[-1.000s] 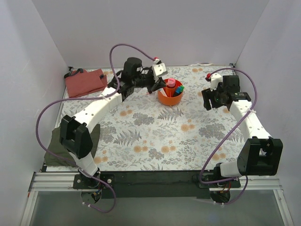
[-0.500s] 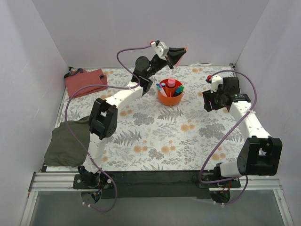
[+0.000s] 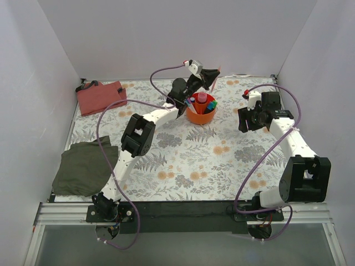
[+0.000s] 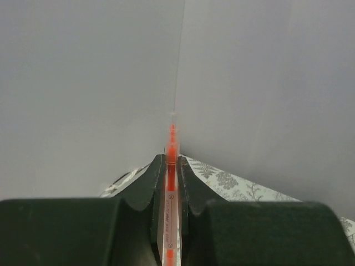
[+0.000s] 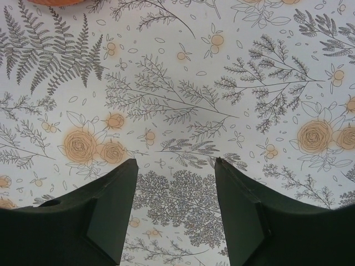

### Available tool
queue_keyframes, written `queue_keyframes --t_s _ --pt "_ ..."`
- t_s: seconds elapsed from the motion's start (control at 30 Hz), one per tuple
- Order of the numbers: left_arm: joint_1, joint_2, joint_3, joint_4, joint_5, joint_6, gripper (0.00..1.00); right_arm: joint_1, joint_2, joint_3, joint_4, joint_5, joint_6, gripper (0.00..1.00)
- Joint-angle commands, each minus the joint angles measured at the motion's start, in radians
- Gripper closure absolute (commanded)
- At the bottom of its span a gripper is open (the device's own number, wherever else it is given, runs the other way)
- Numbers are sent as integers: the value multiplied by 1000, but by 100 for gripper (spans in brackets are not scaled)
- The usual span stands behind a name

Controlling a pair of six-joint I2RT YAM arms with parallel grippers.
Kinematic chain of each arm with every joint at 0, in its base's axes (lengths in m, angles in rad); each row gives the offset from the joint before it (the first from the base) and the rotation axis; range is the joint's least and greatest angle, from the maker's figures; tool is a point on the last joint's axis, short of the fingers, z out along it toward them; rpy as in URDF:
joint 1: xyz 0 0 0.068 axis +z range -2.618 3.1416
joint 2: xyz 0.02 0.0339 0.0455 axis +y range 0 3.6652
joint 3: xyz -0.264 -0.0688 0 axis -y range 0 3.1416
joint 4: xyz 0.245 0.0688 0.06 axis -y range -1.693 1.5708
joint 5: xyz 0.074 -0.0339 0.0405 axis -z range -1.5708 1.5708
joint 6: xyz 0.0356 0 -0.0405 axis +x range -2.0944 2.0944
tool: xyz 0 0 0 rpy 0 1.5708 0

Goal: Sort the stationery into containers
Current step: Place the pen in the storage box, then reset both arms

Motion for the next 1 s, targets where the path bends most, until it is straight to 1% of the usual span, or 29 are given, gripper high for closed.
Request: queue_keyframes --t_s 0.0,0.1,0.2,0.47,0.57,0.6,0.67,0.7,0.77,0.8,0.93,0.97 --pt "-4 8 72 38 -47 -31 100 -2 12 41 25 -40 35 34" --pt "-2 37 73 41 -49 -37 100 -4 18 38 23 -43 38 34" --pt "-2 38 35 61 -51 -45 100 -4 24 27 28 -49 38 34" --pt "7 -12 -127 108 -52 -54 100 -4 58 43 28 -52 35 33" --pt "10 -26 -163 122 -49 -54 100 -4 74 61 26 -53 35 33" --pt "11 -28 -168 125 -54 -52 90 -2 82 66 28 -53 35 32" --pt "15 -31 -168 130 -63 -45 72 -4 87 72 31 -53 35 32" --pt "16 -31 -165 131 -60 -40 62 -4 91 73 28 -52 34 32" --pt "21 -38 -160 130 -58 -31 47 -4 94 81 29 -52 34 31" --pt "22 -40 -155 127 -55 -31 38 -4 94 83 28 -50 34 32" --pt "31 -48 -135 119 -46 -26 27 -4 91 93 28 -47 34 31" --pt "33 -49 -128 118 -46 -25 26 -2 91 93 25 -47 32 31"
